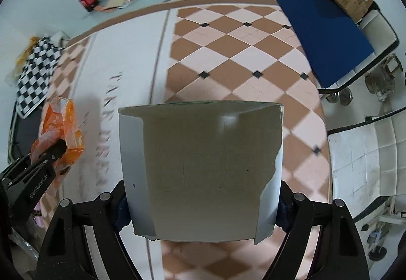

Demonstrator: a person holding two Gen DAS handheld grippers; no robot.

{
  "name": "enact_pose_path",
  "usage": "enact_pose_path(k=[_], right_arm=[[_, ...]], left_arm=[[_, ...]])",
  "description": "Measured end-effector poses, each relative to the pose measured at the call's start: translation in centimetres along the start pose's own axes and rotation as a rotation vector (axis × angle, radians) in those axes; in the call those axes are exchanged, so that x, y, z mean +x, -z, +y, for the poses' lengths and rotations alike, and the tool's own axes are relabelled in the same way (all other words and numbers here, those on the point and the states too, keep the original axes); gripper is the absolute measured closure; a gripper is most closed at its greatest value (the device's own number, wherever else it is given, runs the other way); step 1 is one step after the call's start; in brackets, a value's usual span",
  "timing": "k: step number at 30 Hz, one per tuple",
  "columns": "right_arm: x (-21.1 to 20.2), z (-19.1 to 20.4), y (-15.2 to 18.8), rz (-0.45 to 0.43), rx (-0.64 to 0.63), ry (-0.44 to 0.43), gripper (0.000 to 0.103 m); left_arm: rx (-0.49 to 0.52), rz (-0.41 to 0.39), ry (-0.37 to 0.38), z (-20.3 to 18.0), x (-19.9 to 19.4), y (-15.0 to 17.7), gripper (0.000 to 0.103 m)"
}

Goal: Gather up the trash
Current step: 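Carry the white box and orange bag to the trash bin and release both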

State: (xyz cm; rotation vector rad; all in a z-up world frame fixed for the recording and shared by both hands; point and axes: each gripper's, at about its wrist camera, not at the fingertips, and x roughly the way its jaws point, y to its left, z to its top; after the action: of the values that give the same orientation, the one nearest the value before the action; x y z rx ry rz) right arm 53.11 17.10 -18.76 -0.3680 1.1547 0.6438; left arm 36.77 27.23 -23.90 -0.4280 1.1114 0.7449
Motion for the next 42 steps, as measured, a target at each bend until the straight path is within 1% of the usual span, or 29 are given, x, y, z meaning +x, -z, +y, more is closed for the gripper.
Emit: enact_pose_path(k=[1,5,8,9,10,12,14,15,18,20,21,23,26,28,29,33,34,36,37,38,39,41,42], right_arm=[[-0.9,0.3,1.0,-0.010,-0.002,-0.010,0.017],[-5.5,1.0,7.0,-0.052,-0.006,-0.038,0.017],[-9.0,2.0,12.5,-0.082,-0.011,-0.042,0.017],[-10.2,2.4,14.7,-0.092,-0.007,-0.043,0.017],[-11.4,2.9,16.8,-0.100,-0.004,-0.043,0.017],[-13.5,3.8,21.4,-0.119,0.006,-0.033,0.017],[-15.1,4.6,25.6,-0.128,0.015,-0.017,0.017],[-16.1,5.1,28.6,-0.133,0.027,-0.007,0.017],[-18.0,6.1,35.6,-0.128,0.062,-0.005,0.017],[-18.8,6.6,39.5,-0.122,0.074,-0.005,0.017],[-19.1,6.8,42.1,-0.110,0.086,-0.011,0.017],[-19.3,6.9,45.4,-0.090,0.102,-0.016,0.017],[-18.7,6.7,50.9,-0.044,0.124,-0.025,0.017],[-17.7,6.3,53.6,-0.007,0.127,-0.034,0.017],[-16.8,6.1,55.5,0.020,0.126,-0.035,0.017],[-12.7,5.0,60.7,0.131,0.130,-0.049,0.017],[-11.1,4.5,62.2,0.169,0.137,-0.062,0.017],[-7.7,3.6,65.0,0.238,0.145,-0.074,0.017],[-6.0,3.1,66.1,0.265,0.149,-0.079,0.017],[-4.5,2.7,66.9,0.287,0.152,-0.081,0.017],[-2.0,2.0,68.1,0.322,0.164,-0.090,0.017],[1.2,1.2,69.3,0.352,0.168,-0.093,0.017],[3.5,0.6,70.1,0.364,0.169,-0.091,0.017]], left_arm=[[0.001,-0.008,0.005,0.4,-0.6,0.5,0.080],[0.008,-0.057,0.042,1.8,-5.7,5.9,0.080],[0.017,-0.088,0.073,3.3,-9.5,10.4,0.080],[0.019,-0.096,0.082,3.8,-10.4,11.7,0.080],[0.023,-0.106,0.102,4.6,-12.0,13.8,0.080],[0.037,-0.121,0.119,5.7,-13.8,16.5,0.080],[0.051,-0.129,0.152,6.6,-16.1,20.0,0.080],[0.058,-0.131,0.161,7.0,-17.0,21.4,0.080],[0.078,-0.119,0.191,7.8,-18.8,25.1,0.080],[0.097,-0.100,0.203,8.4,-19.8,28.3,0.080],[0.100,-0.092,0.206,8.5,-20.0,29.2,0.080],[0.110,-0.056,0.217,8.9,-20.1,32.1,0.080],[0.118,-0.002,0.223,9.3,-19.6,35.9,0.080],[0.114,0.038,0.232,9.5,-18.7,38.3,0.080],[0.115,0.069,0.236,9.3,-17.9,39.8,0.080],[0.095,0.179,0.265,8.5,-15.0,45.3,0.080],[0.087,0.214,0.272,8.2,-13.8,46.7,0.080],[0.075,0.305,0.282,7.3,-10.1,49.5,0.080],[0.063,0.338,0.287,7.0,-8.5,50.8,0.080],[0.053,0.366,0.292,6.7,-6.9,51.5,0.080],[0.045,0.391,0.298,6.3,-5.3,52.3,0.080],[0.031,0.439,0.302,5.4,-1.1,53.9,0.079],[0.030,0.468,0.304,4.8,1.3,54.7,0.078]])
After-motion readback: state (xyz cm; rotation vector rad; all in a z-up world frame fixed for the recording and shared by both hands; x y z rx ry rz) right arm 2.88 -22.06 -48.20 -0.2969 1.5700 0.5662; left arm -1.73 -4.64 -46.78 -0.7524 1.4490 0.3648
